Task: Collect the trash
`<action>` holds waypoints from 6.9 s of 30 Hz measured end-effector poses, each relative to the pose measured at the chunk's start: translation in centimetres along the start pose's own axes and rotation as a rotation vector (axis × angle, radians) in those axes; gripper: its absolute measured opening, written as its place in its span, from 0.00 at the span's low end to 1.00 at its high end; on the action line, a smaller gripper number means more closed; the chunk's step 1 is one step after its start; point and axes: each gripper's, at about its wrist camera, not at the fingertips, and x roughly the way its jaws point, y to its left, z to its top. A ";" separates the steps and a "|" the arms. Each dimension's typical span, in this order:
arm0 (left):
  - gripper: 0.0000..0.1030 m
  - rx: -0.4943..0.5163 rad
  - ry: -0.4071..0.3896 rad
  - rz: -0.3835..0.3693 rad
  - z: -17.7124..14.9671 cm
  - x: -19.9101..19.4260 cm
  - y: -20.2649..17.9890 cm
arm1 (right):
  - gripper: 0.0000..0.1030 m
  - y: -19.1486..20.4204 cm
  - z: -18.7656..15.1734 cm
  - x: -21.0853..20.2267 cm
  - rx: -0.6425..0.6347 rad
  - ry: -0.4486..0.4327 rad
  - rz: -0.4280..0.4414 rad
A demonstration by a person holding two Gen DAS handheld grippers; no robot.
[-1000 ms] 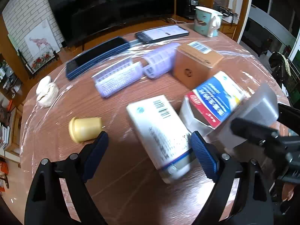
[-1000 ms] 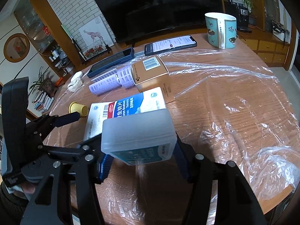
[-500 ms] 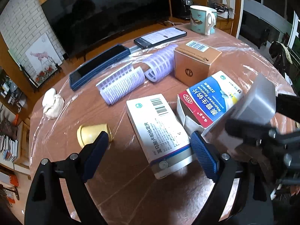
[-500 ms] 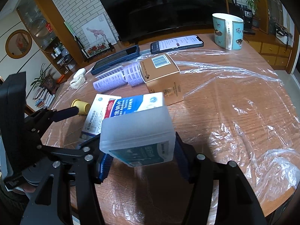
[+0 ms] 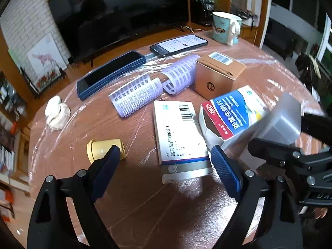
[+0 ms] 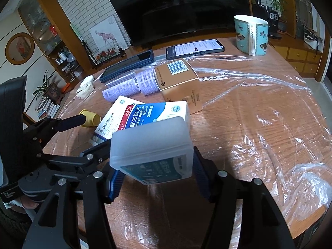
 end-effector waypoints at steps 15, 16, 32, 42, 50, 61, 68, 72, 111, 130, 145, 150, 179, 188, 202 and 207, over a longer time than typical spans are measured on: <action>0.56 0.060 0.020 0.023 1.1 2.4 -1.6 | 0.58 -0.1 0.2 0.0 0.005 -0.001 0.002; 0.52 0.032 0.028 -0.001 1.1 2.6 -1.2 | 0.58 -0.2 0.2 0.0 0.007 -0.001 0.004; 0.82 -0.075 -0.139 0.084 -0.8 -3.4 2.6 | 0.58 -0.5 0.5 -0.1 0.000 0.005 0.015; 0.82 -0.153 -0.050 0.156 -0.8 -0.3 6.1 | 0.59 -0.1 0.3 0.0 -0.009 0.006 0.012; 0.43 -0.260 0.016 0.066 -1.3 1.8 7.6 | 0.55 -0.3 0.1 -0.4 0.003 -0.014 0.025; 0.43 -0.289 -0.016 0.008 -2.7 -0.9 7.1 | 0.55 -1.1 0.3 -2.0 0.021 -0.034 0.087; 0.43 -0.285 -0.045 0.002 -3.1 -3.6 5.6 | 0.55 -0.9 0.4 -3.2 0.002 -0.035 0.136; 0.43 -0.270 -0.053 0.020 -3.5 -4.7 4.3 | 0.55 -0.7 -0.1 -4.0 -0.017 -0.030 0.150; 0.43 -0.179 -0.065 0.028 -11.4 -12.5 -6.2 | 0.55 1.0 -10.0 -12.0 -0.144 0.057 0.264; 0.43 -0.129 0.008 0.001 -15.1 -12.3 -9.8 | 0.55 0.6 -14.2 -11.4 -0.190 0.152 0.239; 0.43 -0.115 0.120 -0.012 -18.1 -8.6 -11.2 | 0.55 0.4 -16.9 -6.9 -0.198 0.265 0.196; 0.43 -0.121 0.124 -0.017 -18.0 -8.2 -11.0 | 0.56 0.9 -16.9 -6.3 -0.211 0.271 0.210; 0.93 -0.083 -0.153 0.141 -10.7 -12.6 -5.6 | 0.92 0.4 -7.3 -12.2 -0.264 -0.087 0.001; 0.93 0.013 -0.140 0.159 -5.9 -7.5 -3.4 | 0.92 0.8 -2.0 -6.5 -0.352 -0.059 -0.080; 0.93 0.093 -0.070 0.099 -1.7 -0.6 -1.7 | 0.92 0.7 2.7 1.8 -0.436 0.058 -0.071; 0.93 0.106 -0.068 0.067 -0.9 0.2 -1.4 | 0.91 0.3 3.9 3.4 -0.411 0.094 -0.010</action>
